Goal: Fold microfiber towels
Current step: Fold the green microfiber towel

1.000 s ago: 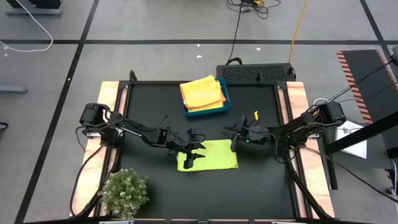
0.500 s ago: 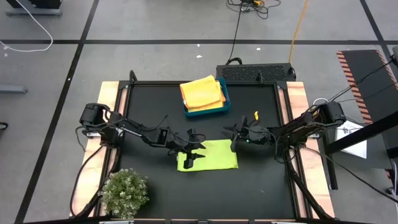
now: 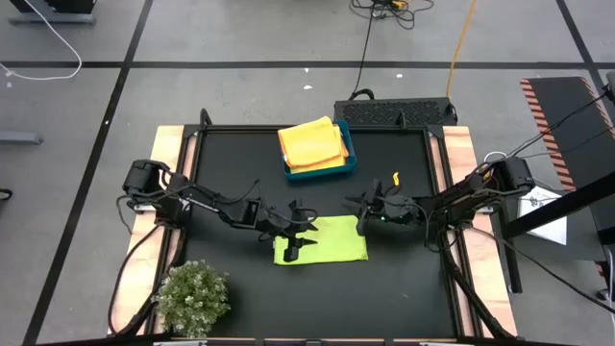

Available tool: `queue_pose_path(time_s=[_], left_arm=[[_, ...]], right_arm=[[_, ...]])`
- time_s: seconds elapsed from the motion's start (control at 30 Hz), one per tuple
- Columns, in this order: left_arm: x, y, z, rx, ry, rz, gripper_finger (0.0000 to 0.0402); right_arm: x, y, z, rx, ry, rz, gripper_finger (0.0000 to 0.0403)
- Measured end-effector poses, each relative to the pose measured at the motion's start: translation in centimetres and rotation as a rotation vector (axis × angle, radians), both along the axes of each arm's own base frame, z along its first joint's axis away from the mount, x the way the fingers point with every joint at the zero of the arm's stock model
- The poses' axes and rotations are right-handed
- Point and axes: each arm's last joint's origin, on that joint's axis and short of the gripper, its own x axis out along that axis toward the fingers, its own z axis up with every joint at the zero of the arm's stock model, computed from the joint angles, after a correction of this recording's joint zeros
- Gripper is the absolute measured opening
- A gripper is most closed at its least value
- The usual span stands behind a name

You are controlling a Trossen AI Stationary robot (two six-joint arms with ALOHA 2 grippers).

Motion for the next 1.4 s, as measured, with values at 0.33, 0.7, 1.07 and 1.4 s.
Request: queue_pose_path(time_s=[0.33,0.7,1.07,1.4], left_arm=[[0.0,0.2,-0.1,-0.089,0.023,-0.019,0.0186],[0.4,2.4,0.2,-0.031,-0.020,0.000,0.0186],[0.5,3.9,0.2,-0.003,-0.025,0.000,0.0187],[0.4,3.0,0.2,-0.053,-0.020,-0.064,0.0220]], right_arm=[[0.1,0.5,0.3,0.127,-0.031,0.162,0.0123],[-0.6,0.9,-0.4,0.185,0.100,0.211,0.0123],[-1.2,0.4,-1.4,0.185,0.213,0.151,0.0123],[-1.3,-1.2,-0.1,0.253,0.145,0.168,0.0123]])
